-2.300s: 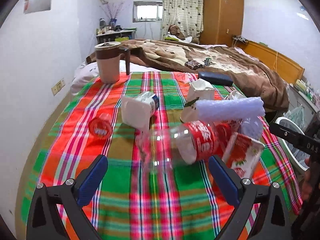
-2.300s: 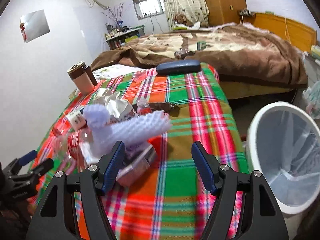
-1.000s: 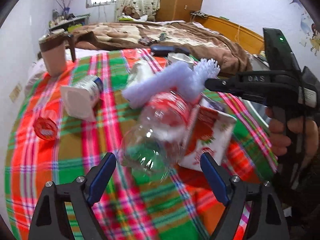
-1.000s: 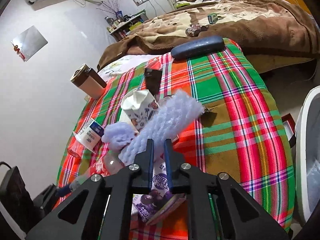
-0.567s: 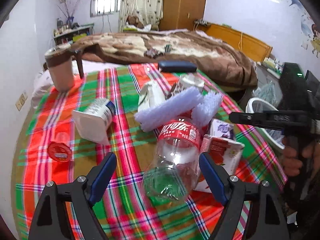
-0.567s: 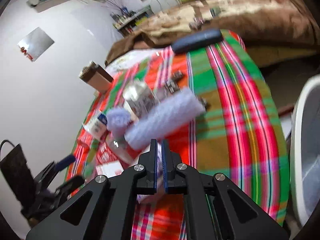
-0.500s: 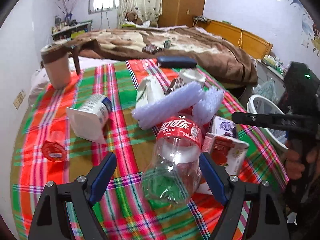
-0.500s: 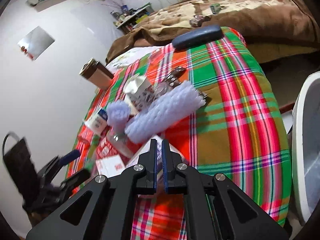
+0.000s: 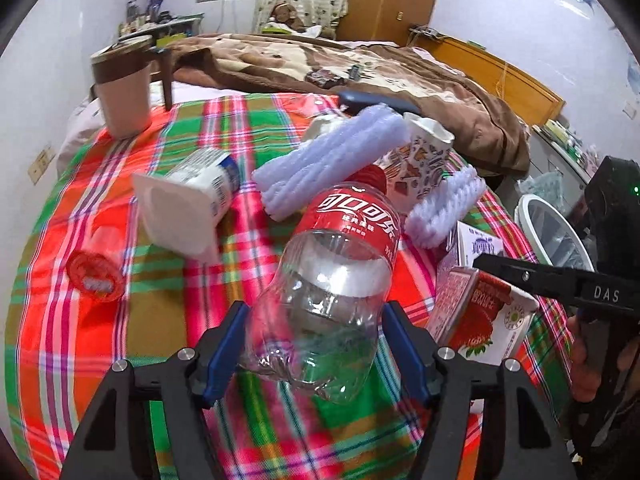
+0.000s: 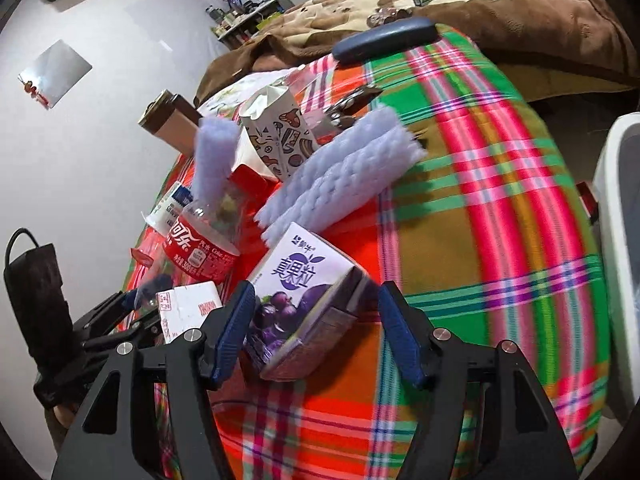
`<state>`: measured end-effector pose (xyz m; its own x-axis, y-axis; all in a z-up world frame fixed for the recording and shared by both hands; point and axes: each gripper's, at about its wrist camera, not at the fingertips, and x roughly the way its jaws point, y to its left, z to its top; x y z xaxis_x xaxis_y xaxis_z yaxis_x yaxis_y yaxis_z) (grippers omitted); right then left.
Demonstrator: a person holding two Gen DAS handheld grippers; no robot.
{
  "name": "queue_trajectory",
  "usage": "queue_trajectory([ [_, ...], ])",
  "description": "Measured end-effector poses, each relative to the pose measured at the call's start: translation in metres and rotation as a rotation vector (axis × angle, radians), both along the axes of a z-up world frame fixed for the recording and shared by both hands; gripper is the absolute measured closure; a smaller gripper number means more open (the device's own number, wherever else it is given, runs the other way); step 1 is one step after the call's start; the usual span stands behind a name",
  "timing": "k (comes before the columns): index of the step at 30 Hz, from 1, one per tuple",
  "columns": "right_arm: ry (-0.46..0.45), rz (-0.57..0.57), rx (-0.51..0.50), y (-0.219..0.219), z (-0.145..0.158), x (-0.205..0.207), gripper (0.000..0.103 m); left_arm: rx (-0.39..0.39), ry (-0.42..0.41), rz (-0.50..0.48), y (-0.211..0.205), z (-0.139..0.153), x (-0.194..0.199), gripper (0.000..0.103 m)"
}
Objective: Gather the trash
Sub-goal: 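Grasp the purple grape carton with the right tool while the left grasps the clear bottle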
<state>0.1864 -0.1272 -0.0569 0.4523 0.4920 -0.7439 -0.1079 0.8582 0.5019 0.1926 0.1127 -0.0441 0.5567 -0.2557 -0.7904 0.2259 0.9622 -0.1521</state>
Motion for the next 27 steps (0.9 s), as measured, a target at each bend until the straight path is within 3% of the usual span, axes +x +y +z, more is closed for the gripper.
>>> queue_trajectory([
  [6,-0.035,0.052,-0.092,0.03,0.007,0.006,0.038,-0.027,-0.013,0.089,0.019,0.001,-0.031,0.035],
  [12,-0.012,0.084,-0.089,0.046,0.004,0.017,0.036,-0.024,-0.031,0.162,0.03,0.005,-0.05,0.035],
  [17,-0.011,0.114,-0.101,0.061,0.003,0.019,0.035,-0.037,-0.019,0.15,0.025,0.002,-0.058,0.035],
  [22,0.033,0.164,-0.201,0.09,-0.002,0.033,0.034,-0.017,-0.006,0.147,0.023,-0.001,-0.063,0.035],
  [27,0.037,0.166,-0.226,0.087,-0.003,0.033,0.033,-0.021,-0.02,0.134,0.026,0.006,-0.065,0.035],
])
